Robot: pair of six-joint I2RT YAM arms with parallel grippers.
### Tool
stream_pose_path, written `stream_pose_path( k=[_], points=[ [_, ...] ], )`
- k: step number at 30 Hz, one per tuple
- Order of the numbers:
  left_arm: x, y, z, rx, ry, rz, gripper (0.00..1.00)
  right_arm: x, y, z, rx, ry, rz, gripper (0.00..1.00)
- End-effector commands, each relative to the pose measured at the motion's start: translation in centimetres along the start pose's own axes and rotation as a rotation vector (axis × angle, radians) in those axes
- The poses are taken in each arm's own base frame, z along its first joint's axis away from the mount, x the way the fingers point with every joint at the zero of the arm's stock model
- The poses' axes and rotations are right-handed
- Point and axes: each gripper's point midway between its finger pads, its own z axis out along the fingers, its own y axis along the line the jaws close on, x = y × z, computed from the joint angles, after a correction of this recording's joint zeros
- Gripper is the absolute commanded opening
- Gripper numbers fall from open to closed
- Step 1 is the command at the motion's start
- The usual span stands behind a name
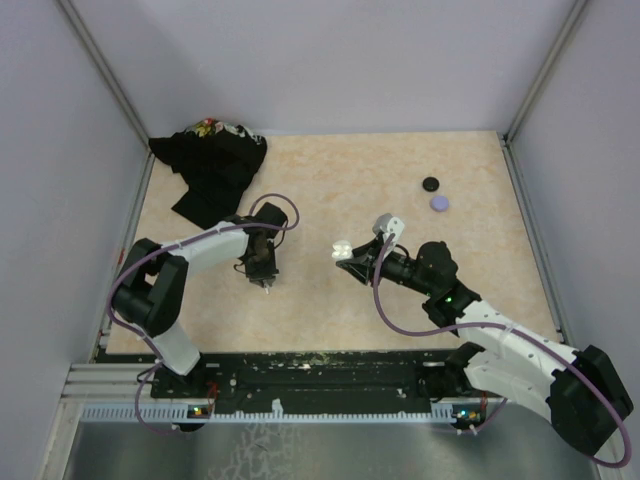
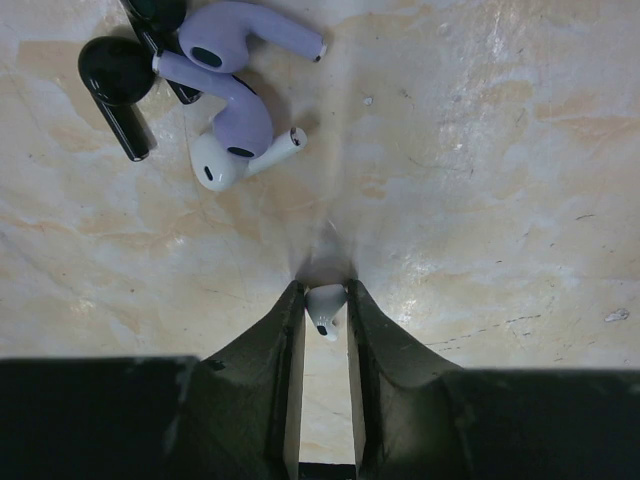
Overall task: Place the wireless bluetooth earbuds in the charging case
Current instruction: Pick up the earbud from the center of the board.
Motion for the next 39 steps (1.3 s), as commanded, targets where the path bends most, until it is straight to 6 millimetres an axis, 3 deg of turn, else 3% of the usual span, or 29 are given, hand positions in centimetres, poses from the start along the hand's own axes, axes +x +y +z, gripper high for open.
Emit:
stream_pose_path(
  k=[1,8,16,20,27,35,39],
  points=[
    [0.6,0.2,0.6,0.003,0.025,0.006,0.24,-1.9,0.3,0.2,-0.016,-0.064,-0.024,0.0],
    [-0.6,-0.2,-0.7,0.042,-0.042,0.027,0.14,-1.8,0.4,0.5,-0.029,-0.062,-0.024,0.0],
    [-5.2,-2.2,-5.1,0.201,-0.311,0.078,0.02,-2.5,-0.5,1.1,0.008,-0.077,-0.031,0.0],
    [-7.7,-4.0,-8.7,0.33,-0.481,0.122,0.01,-3.1,-1.0,1.0,0.031,-0.103,-0.078,0.0],
    [-10.5,-7.7,-17.2,0.62,-0.786,0.256,0.0,-4.9,-1.1,1.0,0.037,-0.208,-0.171,0.0],
    [-10.0,-10.3,-27.1,0.863,-1.076,0.408,0.0,-6.5,-1.3,2.3,0.012,-0.268,-0.205,0.0],
    [-8.9,-11.4,-30.7,0.943,-1.16,0.45,0.0,-7.4,-1.5,2.7,0.019,-0.306,-0.212,0.0]
  ],
)
